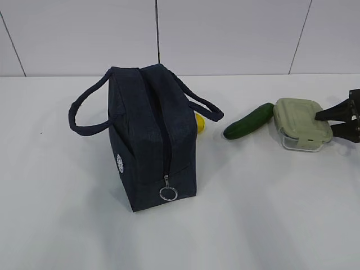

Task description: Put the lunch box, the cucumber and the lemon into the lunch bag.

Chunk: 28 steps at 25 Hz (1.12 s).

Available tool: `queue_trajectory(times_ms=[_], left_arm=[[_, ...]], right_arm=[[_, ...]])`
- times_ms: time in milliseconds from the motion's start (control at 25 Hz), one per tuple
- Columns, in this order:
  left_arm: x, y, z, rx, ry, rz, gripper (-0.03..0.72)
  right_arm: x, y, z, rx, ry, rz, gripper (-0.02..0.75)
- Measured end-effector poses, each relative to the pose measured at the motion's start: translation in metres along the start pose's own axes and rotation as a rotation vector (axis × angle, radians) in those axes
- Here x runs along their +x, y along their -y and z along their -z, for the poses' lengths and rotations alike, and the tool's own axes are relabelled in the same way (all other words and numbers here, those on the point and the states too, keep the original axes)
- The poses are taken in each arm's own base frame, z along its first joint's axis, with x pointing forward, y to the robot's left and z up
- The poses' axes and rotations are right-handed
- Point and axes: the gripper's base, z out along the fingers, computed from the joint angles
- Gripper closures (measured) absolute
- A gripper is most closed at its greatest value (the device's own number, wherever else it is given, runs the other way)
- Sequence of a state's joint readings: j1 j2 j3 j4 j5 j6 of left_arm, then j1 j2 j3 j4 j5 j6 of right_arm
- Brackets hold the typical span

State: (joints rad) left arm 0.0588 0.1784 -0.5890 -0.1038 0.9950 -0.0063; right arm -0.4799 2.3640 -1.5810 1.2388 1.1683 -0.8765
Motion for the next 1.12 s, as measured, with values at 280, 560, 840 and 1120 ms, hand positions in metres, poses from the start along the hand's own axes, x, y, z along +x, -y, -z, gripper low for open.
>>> queue_trajectory(times_ms=[280, 560, 840, 1120], left_arm=[[0.0, 0.0, 0.0, 0.0, -0.002, 0.0, 0.35], [0.0, 0.0, 0.0, 0.0, -0.002, 0.0, 0.349], [0.0, 0.0, 0.0, -0.003, -0.002, -0.002, 0.344], [-0.004, 0.0, -0.001, 0.0, -0.014, 0.001, 0.344]], right_arm=[[-0.001, 0.0, 0.0, 0.0, 0.009, -0.019, 0.365], [-0.005, -0.008, 0.005, 0.008, 0.035, -0.01, 0.365], [-0.006, -0.01, 0.006, 0.005, 0.042, -0.028, 0.365], [-0.011, -0.03, 0.017, 0.003, 0.068, 0.009, 0.365]])
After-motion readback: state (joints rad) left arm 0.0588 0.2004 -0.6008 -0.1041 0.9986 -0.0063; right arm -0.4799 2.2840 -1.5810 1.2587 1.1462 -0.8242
